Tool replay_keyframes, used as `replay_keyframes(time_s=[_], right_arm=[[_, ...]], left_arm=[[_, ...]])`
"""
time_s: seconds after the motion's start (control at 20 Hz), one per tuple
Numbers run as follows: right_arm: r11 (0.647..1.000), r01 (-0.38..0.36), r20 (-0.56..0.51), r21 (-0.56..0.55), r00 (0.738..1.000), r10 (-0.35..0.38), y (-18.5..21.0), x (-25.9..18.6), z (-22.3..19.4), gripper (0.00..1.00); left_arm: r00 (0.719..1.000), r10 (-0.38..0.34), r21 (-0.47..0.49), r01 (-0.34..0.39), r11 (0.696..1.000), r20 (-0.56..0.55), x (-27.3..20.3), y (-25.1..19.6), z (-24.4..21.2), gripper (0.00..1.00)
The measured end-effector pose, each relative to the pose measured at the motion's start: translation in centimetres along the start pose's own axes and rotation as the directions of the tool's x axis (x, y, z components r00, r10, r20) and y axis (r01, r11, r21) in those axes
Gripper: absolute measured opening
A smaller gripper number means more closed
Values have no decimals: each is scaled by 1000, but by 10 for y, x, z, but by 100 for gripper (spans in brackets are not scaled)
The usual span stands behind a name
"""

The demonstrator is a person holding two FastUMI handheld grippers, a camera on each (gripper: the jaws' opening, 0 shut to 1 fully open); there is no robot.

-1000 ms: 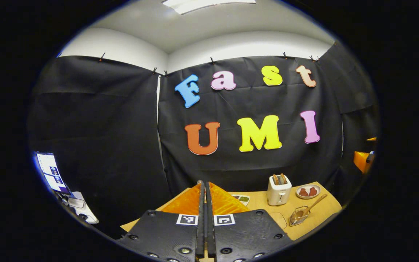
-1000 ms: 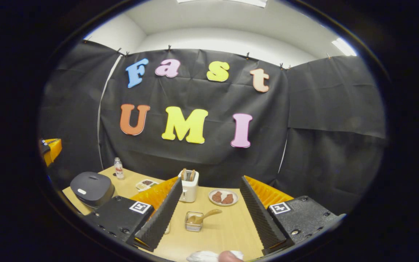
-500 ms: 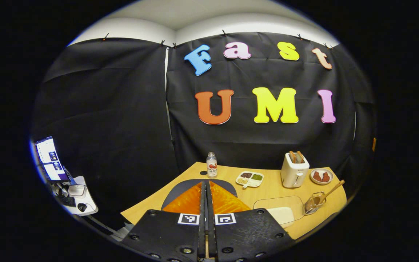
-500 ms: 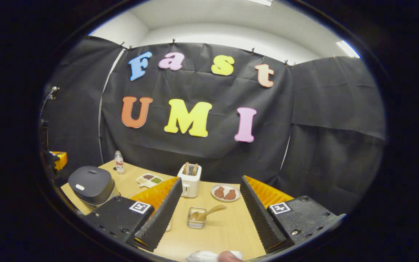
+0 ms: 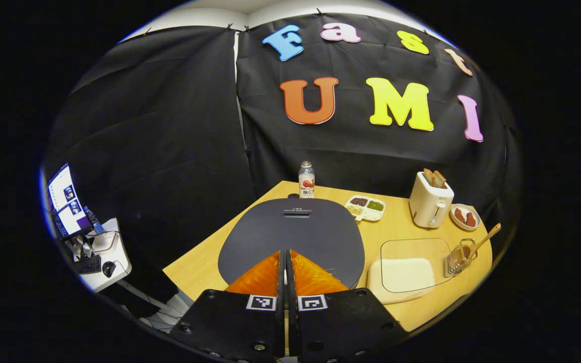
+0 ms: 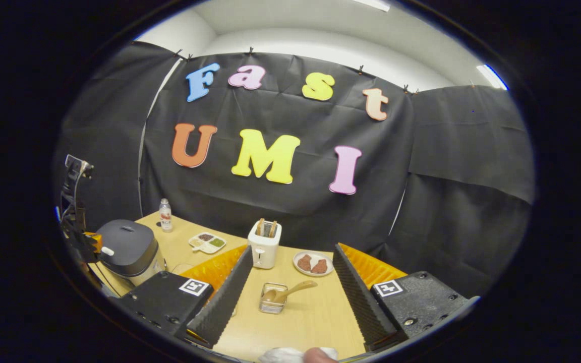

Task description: Close the left gripper, press the button to open the rice cooker; take a wooden spoon from the chopstick holder with the right hand, scoop a spoonful of rice and pour it into the rice cooker, then put the wooden spoon back into the chopstick holder.

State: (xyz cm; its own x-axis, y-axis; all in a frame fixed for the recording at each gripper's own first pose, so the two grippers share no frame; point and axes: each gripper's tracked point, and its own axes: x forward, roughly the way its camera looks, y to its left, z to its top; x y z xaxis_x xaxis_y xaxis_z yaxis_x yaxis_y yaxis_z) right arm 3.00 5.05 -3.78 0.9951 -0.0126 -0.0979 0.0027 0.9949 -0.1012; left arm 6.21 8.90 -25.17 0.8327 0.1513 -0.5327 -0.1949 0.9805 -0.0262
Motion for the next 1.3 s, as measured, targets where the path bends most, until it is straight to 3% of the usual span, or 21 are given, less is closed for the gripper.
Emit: replay_keyframes(time_s=[0.2, 0.5, 0.8, 0.95, 1.3], right_arm=[[1000, -1, -13, -10, 1000, 1, 3, 0, -3, 100], [1000, -10, -28, -10, 1000, 10, 8, 1, -10, 100], [1000, -18, -34, 6, 999, 18, 10, 0, -12, 100], [1000, -21, -38, 14, 999, 22, 11, -1, -15, 100], [999, -40, -22, 10, 999, 40, 17, -1, -10, 100]], left_arm=[[994, 10, -5, -11, 1000, -104, 14, 7, -31, 2], [994, 43, 45, -39, 998, -99, 16, 7, -36, 2], [989, 20, 30, -16, 999, -144, 18, 4, -41, 2], [979, -15, -44, 6, 999, -204, 18, 2, -44, 2], [971, -16, 21, 21, 1000, -237, 16, 6, -46, 2]])
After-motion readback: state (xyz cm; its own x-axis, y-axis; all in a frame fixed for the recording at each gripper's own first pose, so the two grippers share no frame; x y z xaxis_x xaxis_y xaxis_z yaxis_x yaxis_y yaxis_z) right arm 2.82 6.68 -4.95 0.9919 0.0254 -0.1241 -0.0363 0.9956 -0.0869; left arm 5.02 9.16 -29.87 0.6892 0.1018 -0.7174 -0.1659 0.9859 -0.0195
